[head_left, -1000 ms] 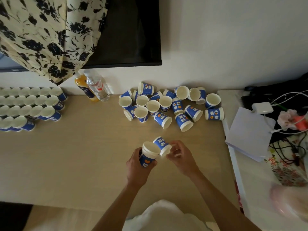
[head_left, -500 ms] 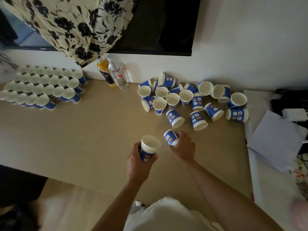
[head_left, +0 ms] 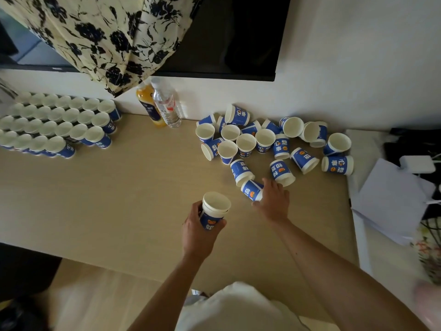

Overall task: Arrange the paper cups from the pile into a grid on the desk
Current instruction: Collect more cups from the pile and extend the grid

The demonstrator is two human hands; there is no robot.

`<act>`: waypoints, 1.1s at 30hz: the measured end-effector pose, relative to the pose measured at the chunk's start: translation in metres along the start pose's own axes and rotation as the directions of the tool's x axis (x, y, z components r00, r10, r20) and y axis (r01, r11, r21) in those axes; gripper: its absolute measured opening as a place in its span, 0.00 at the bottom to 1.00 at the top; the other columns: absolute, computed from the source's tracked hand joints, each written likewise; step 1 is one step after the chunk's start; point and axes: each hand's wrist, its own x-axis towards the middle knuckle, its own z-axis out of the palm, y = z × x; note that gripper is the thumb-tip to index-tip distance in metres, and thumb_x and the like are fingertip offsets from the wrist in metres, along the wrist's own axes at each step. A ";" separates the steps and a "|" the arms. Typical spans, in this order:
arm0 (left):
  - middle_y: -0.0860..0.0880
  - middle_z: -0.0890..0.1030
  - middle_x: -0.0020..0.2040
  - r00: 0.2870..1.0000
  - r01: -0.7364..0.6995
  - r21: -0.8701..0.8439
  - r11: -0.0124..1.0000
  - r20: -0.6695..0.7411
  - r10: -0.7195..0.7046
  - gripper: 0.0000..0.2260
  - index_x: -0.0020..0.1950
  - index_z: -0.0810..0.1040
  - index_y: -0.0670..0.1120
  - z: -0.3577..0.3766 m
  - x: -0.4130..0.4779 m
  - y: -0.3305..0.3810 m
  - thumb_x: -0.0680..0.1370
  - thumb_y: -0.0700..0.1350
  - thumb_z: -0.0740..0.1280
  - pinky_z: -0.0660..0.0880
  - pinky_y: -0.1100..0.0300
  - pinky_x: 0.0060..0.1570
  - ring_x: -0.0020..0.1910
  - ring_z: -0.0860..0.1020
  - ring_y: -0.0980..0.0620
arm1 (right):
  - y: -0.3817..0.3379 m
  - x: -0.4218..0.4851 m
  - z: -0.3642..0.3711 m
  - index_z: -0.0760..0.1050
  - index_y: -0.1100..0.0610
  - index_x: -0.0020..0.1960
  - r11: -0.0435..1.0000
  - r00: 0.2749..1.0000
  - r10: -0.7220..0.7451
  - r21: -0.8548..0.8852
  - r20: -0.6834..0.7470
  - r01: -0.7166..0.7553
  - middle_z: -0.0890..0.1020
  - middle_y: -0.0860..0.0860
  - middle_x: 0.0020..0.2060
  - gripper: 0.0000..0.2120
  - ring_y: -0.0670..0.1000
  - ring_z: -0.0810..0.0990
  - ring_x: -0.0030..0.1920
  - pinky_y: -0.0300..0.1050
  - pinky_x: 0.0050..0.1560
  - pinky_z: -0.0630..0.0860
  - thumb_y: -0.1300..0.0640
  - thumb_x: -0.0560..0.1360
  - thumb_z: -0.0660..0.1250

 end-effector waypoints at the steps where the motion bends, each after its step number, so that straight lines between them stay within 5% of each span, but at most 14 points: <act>1: 0.61 0.82 0.49 1.000 -0.002 0.000 1.000 0.004 0.002 0.26 0.58 0.74 0.57 0.000 0.000 0.001 0.65 0.46 0.81 0.72 0.74 0.40 0.47 0.79 0.66 | 0.000 0.000 -0.001 0.69 0.53 0.65 1.000 1.000 0.005 0.004 -0.005 -0.005 0.78 0.51 0.58 0.33 0.54 0.76 0.59 0.52 0.56 0.70 0.49 0.64 0.77; 6: 0.62 0.81 0.50 1.000 -0.006 -0.025 1.000 0.019 0.006 0.26 0.58 0.73 0.57 0.001 0.001 0.005 0.66 0.46 0.81 0.73 0.73 0.41 0.48 0.79 0.65 | -0.002 -0.007 -0.016 0.64 0.53 0.73 0.998 0.998 0.015 0.068 -0.066 -0.011 0.75 0.52 0.65 0.42 0.55 0.73 0.66 0.54 0.62 0.69 0.48 0.63 0.76; 9: 0.62 0.81 0.50 1.000 -0.004 -0.040 0.999 0.013 0.005 0.26 0.59 0.74 0.57 -0.001 0.003 0.009 0.66 0.46 0.81 0.73 0.74 0.40 0.48 0.79 0.66 | -0.006 -0.014 -0.033 0.63 0.53 0.74 0.957 0.984 0.083 0.288 -0.159 -0.034 0.73 0.53 0.68 0.42 0.55 0.72 0.68 0.56 0.66 0.69 0.53 0.65 0.77; 11: 0.62 0.82 0.50 1.000 -0.004 -0.053 0.999 0.006 0.004 0.26 0.59 0.74 0.56 -0.002 0.004 0.013 0.66 0.46 0.81 0.73 0.74 0.41 0.48 0.79 0.66 | -0.014 -0.020 -0.048 0.66 0.51 0.72 0.775 0.983 0.141 0.630 -0.114 -0.038 0.75 0.52 0.66 0.36 0.52 0.75 0.65 0.54 0.64 0.73 0.58 0.67 0.77; 13: 0.61 0.82 0.50 1.000 -0.010 -0.066 0.998 -0.001 0.010 0.26 0.59 0.75 0.55 0.000 0.004 0.015 0.66 0.46 0.81 0.75 0.70 0.43 0.48 0.80 0.65 | -0.029 -0.028 -0.063 0.72 0.49 0.65 0.483 0.993 0.077 0.868 0.088 -0.115 0.79 0.50 0.60 0.29 0.48 0.79 0.61 0.46 0.58 0.77 0.53 0.67 0.78; 16: 0.61 0.83 0.51 0.999 -0.035 -0.081 0.996 0.011 0.036 0.27 0.61 0.76 0.54 0.003 0.002 0.019 0.66 0.47 0.81 0.78 0.66 0.45 0.48 0.81 0.63 | -0.049 -0.044 -0.074 0.72 0.47 0.67 0.417 0.932 -0.194 0.885 0.307 -0.205 0.79 0.45 0.58 0.39 0.44 0.78 0.61 0.42 0.59 0.76 0.38 0.59 0.77; 19: 0.61 0.82 0.52 0.997 -0.079 -0.082 0.993 0.008 0.080 0.28 0.63 0.75 0.53 0.004 -0.001 0.026 0.66 0.48 0.82 0.76 0.70 0.45 0.50 0.80 0.65 | -0.063 -0.055 -0.074 0.71 0.47 0.69 0.469 0.886 -0.320 0.869 0.335 -0.160 0.79 0.42 0.59 0.42 0.41 0.77 0.61 0.41 0.60 0.76 0.38 0.58 0.78; 26: 0.63 0.82 0.48 0.997 -0.077 -0.084 0.993 -0.025 0.075 0.26 0.59 0.76 0.55 -0.004 -0.010 0.034 0.65 0.44 0.82 0.72 0.75 0.40 0.47 0.79 0.68 | -0.077 -0.062 -0.082 0.76 0.50 0.63 0.403 0.921 -0.326 0.913 0.213 -0.068 0.83 0.45 0.54 0.33 0.44 0.81 0.56 0.36 0.51 0.76 0.43 0.60 0.78; 33: 0.60 0.83 0.48 0.996 -0.015 -0.079 0.997 -0.085 0.008 0.26 0.58 0.77 0.54 -0.018 -0.019 0.017 0.64 0.44 0.82 0.75 0.68 0.41 0.45 0.81 0.63 | -0.085 -0.051 -0.109 0.75 0.56 0.64 0.170 0.984 -0.159 0.984 0.078 -0.050 0.84 0.46 0.51 0.33 0.46 0.83 0.53 0.40 0.48 0.80 0.51 0.60 0.77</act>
